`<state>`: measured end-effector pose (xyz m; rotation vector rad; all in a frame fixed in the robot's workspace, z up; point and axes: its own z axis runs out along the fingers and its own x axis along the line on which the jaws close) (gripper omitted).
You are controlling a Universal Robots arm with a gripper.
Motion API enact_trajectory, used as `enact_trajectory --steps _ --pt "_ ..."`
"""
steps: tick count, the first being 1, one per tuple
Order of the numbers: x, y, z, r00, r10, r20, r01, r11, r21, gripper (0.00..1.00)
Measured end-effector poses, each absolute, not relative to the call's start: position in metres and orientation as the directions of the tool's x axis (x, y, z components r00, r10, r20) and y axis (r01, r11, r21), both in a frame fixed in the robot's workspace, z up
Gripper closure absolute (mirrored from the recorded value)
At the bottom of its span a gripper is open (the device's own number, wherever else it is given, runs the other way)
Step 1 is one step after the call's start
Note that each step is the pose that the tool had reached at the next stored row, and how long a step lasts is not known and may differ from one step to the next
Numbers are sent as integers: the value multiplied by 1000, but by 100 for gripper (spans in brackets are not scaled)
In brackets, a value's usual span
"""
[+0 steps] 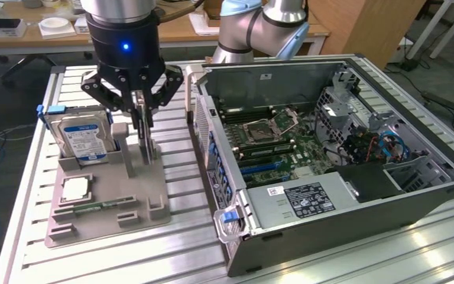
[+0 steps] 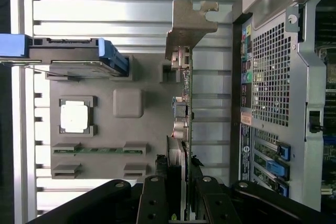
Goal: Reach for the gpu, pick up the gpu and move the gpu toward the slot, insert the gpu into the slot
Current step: 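Pick up the gpu and move the gpu toward the slot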
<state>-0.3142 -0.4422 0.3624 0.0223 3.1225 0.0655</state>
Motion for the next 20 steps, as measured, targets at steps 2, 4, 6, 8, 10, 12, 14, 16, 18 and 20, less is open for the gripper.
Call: enact_trajectory --steps 2,4,6,8,10,12,14,16,18,20 --pt "-314 -442 364 -1000 15 -18 14 999 42 74" --pt "-314 -442 366 -1000 15 -18 14 999 42 74" --pt "-314 -442 368 -1000 15 -18 14 999 42 74" --pt "-314 -442 370 -1000 15 -18 14 999 42 74" --pt "-314 -442 372 -1000 15 -18 14 999 42 74" --pt "-314 -442 374 -1000 15 -18 14 999 42 74" --pt "-314 -442 376 -1000 15 -18 14 999 42 74" --pt "-314 -442 377 -1000 15 -18 14 999 42 74" --pt "-314 -442 379 -1000 15 -18 14 999 42 74" --pt "-314 -442 379 -1000 15 -18 15 999 42 74"
